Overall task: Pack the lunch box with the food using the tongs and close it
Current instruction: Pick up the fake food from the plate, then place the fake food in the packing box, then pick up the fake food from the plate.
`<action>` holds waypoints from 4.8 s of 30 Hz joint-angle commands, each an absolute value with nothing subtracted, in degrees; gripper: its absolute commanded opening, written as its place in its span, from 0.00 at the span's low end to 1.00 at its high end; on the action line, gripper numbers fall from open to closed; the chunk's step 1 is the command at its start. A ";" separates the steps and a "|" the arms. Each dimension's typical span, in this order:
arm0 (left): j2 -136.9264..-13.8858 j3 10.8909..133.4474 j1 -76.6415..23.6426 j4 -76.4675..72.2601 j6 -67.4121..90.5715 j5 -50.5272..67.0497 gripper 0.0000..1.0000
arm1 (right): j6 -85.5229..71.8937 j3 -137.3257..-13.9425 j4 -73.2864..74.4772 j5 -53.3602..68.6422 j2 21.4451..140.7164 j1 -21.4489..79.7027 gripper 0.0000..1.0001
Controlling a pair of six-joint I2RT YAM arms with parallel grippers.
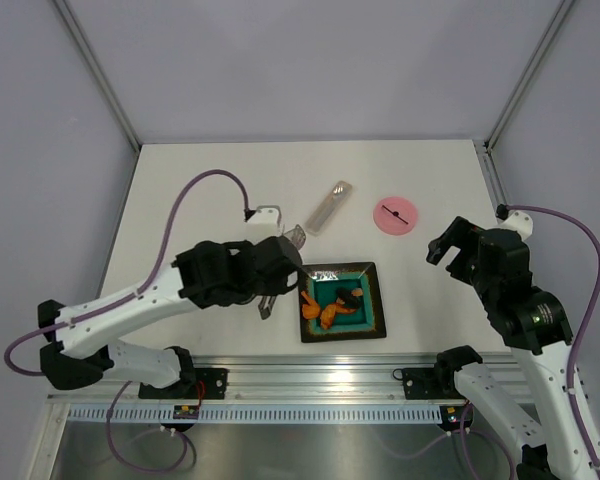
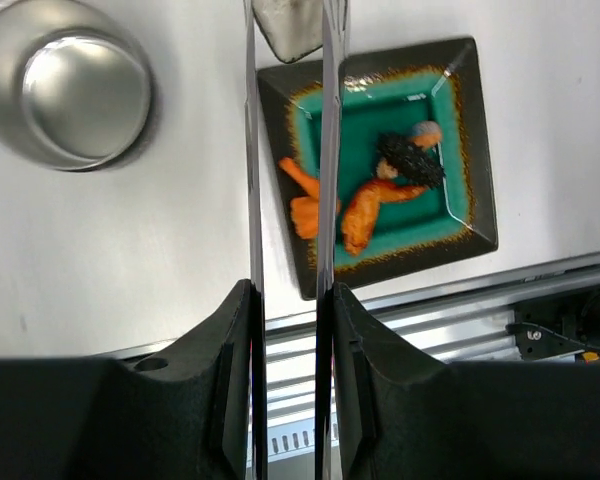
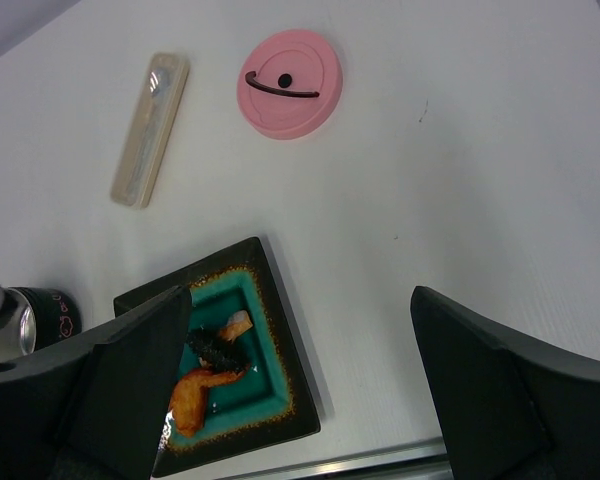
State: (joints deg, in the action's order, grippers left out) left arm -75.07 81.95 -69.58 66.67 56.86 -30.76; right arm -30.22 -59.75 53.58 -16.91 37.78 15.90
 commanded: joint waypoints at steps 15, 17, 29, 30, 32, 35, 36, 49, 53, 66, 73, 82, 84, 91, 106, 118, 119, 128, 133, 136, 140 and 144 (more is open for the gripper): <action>-60.11 63.11 -47.64 62.66 48.08 -24.52 0.00 | -30.50 -62.49 53.35 -14.15 39.11 15.91 0.99; -61.08 62.67 -47.11 62.06 47.55 -24.00 0.00 | -30.32 -62.67 53.79 -14.06 39.20 15.82 0.99; -64.34 60.73 -46.67 59.41 46.67 -21.10 0.40 | -28.39 -64.77 56.16 -14.59 41.57 16.00 1.00; -64.25 61.34 -46.67 59.59 46.58 -21.09 0.42 | -28.13 -65.04 56.25 -14.50 41.92 16.00 1.00; -63.90 61.87 -46.58 60.29 46.23 -21.27 0.43 | -27.86 -65.21 56.60 -14.33 42.36 15.91 0.99; -63.63 63.37 -46.58 61.34 46.06 -21.18 0.44 | -27.42 -65.48 56.69 -13.98 42.98 15.91 1.00; -63.55 63.63 -46.58 61.52 46.05 -21.09 0.44 | -27.33 -65.57 56.86 -14.15 43.33 15.91 0.99; -62.58 64.42 -46.67 62.49 45.88 -21.18 0.54 | -28.65 -63.28 56.43 -14.24 42.10 15.91 0.99; -61.88 63.98 -46.76 62.49 45.79 -21.36 0.56 | -28.83 -63.02 56.25 -14.24 42.01 15.91 0.99; -66.88 73.12 -61.34 69.17 47.55 -29.71 0.34 | -30.15 -62.40 56.69 -15.64 40.52 15.91 0.99; -71.72 72.42 -69.78 63.47 48.95 -24.45 0.34 | -30.76 -62.05 57.22 -16.00 39.64 15.91 0.99; -78.04 74.53 -77.25 58.19 49.48 -21.63 0.43 | -31.20 -62.23 57.13 -15.91 39.20 15.91 0.99; -78.66 74.53 -77.78 55.65 49.40 -19.18 0.44 | -31.20 -62.31 57.13 -15.91 39.11 15.91 1.00; -77.17 70.76 -77.78 47.82 52.55 -16.44 0.54 | -31.46 -62.32 57.39 -16.52 37.71 15.91 0.99; -77.61 68.21 -74.01 45.53 59.94 -16.88 0.63 | -31.82 -62.05 57.83 -15.65 37.00 15.91 1.00; -75.94 59.68 -70.31 34.64 61.96 -10.20 0.60 | -31.82 -61.96 57.74 -15.47 37.00 15.91 1.00; -75.76 58.81 -69.88 33.67 61.96 -9.93 0.59 | -31.64 -61.88 57.83 -15.38 37.00 15.91 0.99; -76.20 58.54 -69.34 31.55 61.87 -6.59 0.52 | -31.55 -61.52 57.39 -15.29 37.27 15.91 0.99; -75.06 58.54 -69.35 32.17 62.23 -6.24 0.51 | -31.82 -61.00 57.31 -15.29 36.91 15.91 0.99; -74.01 58.97 -69.35 33.48 62.31 -7.29 0.46 | -32.08 -60.73 57.39 -15.21 37.00 15.91 0.99; -73.30 59.85 -69.26 34.89 62.23 -8.35 0.38 | -32.17 -60.38 57.13 -15.03 37.00 15.91 0.99; -73.04 60.12 -69.35 35.16 62.14 -8.70 0.27 | -32.17 -60.21 56.87 -14.68 37.18 15.91 0.99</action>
State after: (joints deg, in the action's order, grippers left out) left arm -74.81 58.46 -69.49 35.70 61.89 -7.70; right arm -31.64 -60.49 58.19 -15.33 37.28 15.90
